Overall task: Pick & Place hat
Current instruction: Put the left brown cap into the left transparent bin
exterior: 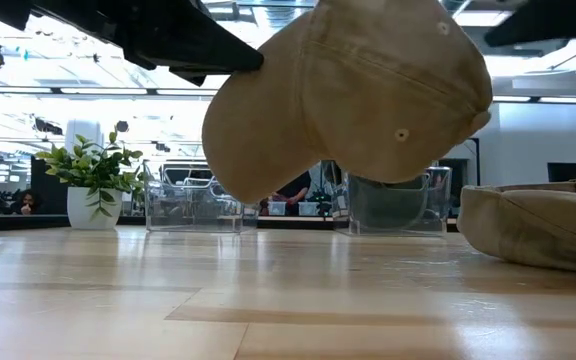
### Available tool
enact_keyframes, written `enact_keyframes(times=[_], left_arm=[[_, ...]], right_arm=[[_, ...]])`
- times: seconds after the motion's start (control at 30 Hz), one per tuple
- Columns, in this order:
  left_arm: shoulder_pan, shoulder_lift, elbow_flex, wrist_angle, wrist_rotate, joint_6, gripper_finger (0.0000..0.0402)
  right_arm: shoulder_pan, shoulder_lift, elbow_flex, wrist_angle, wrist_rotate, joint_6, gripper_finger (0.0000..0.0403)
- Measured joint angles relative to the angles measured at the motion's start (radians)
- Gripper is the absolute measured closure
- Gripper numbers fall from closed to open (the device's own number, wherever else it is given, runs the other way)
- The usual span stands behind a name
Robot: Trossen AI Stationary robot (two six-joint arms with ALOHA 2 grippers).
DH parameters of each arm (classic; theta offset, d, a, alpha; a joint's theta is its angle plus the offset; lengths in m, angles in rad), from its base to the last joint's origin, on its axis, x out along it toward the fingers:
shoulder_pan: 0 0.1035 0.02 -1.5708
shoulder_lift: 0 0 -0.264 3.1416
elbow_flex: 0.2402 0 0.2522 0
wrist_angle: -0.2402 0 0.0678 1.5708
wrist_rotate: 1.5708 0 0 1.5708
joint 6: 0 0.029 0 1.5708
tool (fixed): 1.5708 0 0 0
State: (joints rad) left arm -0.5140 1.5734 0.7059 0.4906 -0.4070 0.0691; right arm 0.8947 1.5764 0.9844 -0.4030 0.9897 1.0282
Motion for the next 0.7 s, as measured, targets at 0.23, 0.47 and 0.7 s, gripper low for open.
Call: enact_keyframes(times=[0.23,0.47,0.7], left_arm=[[0.000,0.000,0.000,0.004,-0.121,-0.043,0.0391],[0.000,0.000,0.000,0.011,-0.162,-0.059,0.0391],[0.000,0.000,-0.001,0.026,-0.162,-0.060,0.0391]], right_arm=[[0.078,0.000,0.000,-0.151,0.081,0.239,0.0222],[0.100,0.022,0.000,-0.150,0.100,0.228,0.0245],[0.077,0.129,0.000,-0.130,0.105,0.224,0.0260]])
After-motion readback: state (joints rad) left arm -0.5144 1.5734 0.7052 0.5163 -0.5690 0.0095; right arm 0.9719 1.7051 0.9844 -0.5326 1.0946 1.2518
